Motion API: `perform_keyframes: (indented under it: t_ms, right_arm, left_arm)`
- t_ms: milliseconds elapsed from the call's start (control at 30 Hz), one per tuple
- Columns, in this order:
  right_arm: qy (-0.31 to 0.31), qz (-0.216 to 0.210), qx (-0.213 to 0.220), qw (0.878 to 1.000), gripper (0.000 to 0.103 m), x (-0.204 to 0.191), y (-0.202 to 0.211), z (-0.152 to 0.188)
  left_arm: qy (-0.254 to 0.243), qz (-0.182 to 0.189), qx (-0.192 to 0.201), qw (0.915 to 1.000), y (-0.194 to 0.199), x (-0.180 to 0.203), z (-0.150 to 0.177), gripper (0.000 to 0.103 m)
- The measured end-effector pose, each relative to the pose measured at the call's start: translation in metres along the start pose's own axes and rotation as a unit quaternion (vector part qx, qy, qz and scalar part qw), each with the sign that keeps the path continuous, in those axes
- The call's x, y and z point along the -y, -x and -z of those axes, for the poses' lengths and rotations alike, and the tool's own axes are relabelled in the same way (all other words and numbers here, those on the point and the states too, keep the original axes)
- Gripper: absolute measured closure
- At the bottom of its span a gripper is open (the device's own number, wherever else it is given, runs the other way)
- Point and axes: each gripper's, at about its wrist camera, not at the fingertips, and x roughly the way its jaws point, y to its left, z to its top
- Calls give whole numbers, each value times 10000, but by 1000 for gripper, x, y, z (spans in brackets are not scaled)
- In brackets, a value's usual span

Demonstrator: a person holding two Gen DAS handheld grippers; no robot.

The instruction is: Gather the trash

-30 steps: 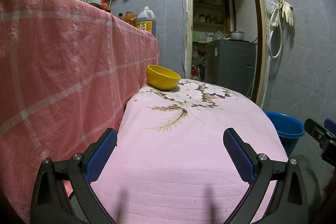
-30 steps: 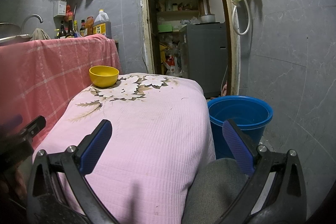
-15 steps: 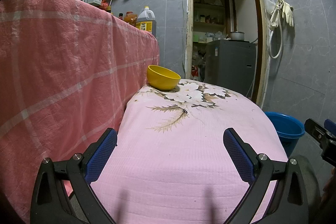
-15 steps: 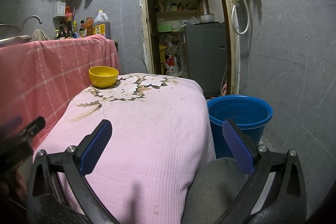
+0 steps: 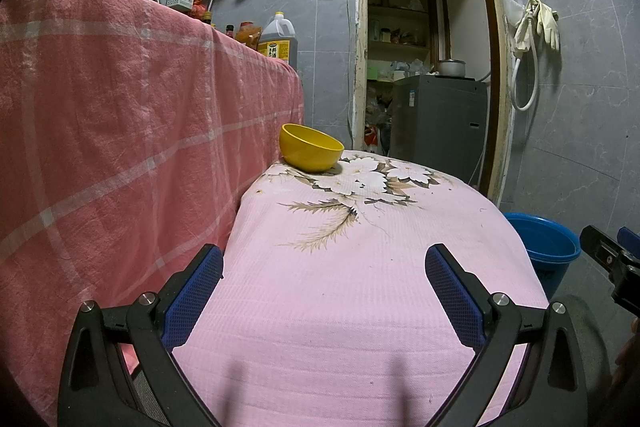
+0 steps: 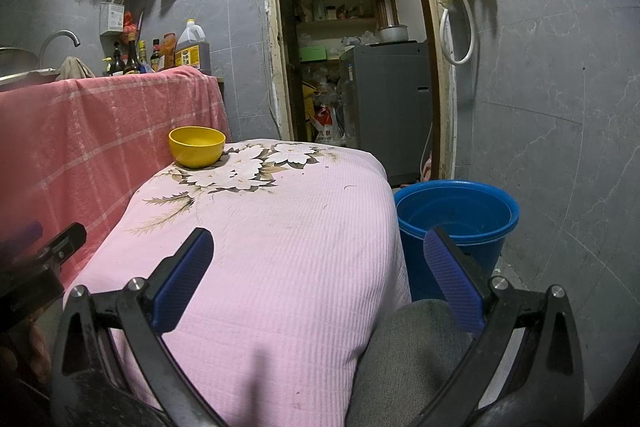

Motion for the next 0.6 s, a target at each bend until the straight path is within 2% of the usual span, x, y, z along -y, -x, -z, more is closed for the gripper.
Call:
perform_keyframes:
  t_ms: [600]
  right_arm:
    - [-16,4,3,10000,0,1,1,1]
  left_arm:
    - [-12,7,-1,10000,0,0,0,4]
